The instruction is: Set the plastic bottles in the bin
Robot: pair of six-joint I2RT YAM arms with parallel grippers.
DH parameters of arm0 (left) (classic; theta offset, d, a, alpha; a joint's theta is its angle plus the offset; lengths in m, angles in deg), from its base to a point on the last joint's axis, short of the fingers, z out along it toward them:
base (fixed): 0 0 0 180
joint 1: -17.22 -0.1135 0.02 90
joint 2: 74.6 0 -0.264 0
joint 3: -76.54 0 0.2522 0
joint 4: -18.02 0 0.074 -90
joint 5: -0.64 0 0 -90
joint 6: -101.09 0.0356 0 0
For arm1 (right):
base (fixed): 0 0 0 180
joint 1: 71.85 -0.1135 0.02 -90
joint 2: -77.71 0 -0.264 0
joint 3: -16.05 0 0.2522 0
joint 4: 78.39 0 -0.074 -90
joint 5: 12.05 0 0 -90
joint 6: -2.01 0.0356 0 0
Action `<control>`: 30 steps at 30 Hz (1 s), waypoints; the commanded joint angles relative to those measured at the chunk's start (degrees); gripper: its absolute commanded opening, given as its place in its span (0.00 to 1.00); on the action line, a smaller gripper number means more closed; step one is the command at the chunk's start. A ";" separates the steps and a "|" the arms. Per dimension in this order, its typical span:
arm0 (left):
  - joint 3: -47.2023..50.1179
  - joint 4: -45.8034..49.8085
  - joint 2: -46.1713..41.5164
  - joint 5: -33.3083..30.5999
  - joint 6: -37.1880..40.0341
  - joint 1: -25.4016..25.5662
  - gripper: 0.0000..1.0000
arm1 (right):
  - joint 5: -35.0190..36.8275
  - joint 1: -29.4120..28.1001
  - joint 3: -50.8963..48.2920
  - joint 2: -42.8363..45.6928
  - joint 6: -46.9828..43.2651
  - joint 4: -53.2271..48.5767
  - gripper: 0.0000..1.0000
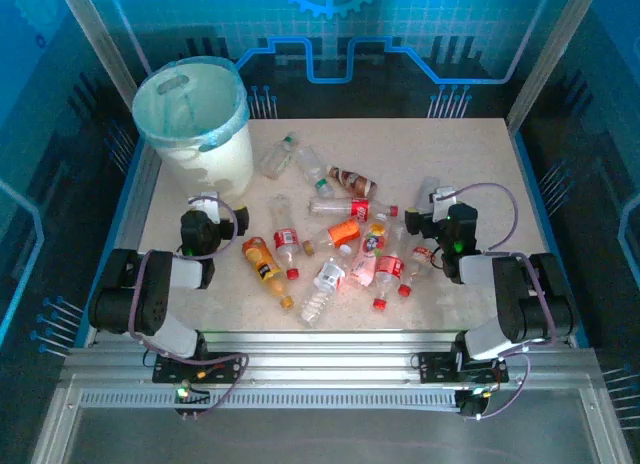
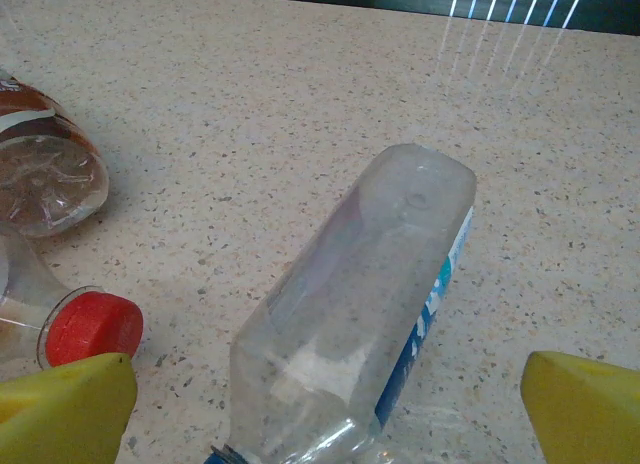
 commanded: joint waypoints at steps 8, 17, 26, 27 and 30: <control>-1.27 0.06 -0.09 0.84 0.88 0.35 0.99 | -0.77 0.01 0.99 -0.42 -0.33 0.43 1.00; -1.27 0.04 -0.08 0.94 0.88 0.37 0.99 | -0.69 0.07 1.00 -0.36 -0.25 0.43 1.00; -1.18 -0.04 -0.09 1.00 0.88 0.36 0.99 | -1.97 0.49 1.15 -0.19 -0.33 0.07 1.00; -1.02 -0.45 -0.17 1.12 0.88 0.36 0.99 | -3.97 0.91 2.37 0.64 -0.62 -2.71 0.99; 1.48 -2.97 -3.24 0.94 0.88 0.42 0.99 | -4.88 0.95 3.28 4.61 -0.75 -7.61 0.94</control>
